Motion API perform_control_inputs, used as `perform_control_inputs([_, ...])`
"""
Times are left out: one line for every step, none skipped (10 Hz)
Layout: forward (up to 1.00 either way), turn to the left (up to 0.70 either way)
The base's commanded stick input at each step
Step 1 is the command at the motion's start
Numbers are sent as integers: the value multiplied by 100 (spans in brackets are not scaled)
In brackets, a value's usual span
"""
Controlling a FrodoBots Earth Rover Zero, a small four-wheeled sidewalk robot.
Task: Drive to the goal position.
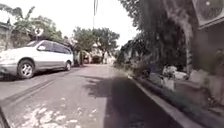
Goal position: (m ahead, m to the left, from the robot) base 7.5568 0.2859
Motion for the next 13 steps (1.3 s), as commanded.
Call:
perform_control_inputs([70,0])
perform_control_inputs([70,0])
perform_control_inputs([70,0])
perform_control_inputs([70,0])
perform_control_inputs([70,0])
perform_control_inputs([70,0])
perform_control_inputs([70,0])
perform_control_inputs([70,0])
perform_control_inputs([70,0])
perform_control_inputs([70,0])
perform_control_inputs([70,0])
perform_control_inputs([70,0])
perform_control_inputs([70,0])
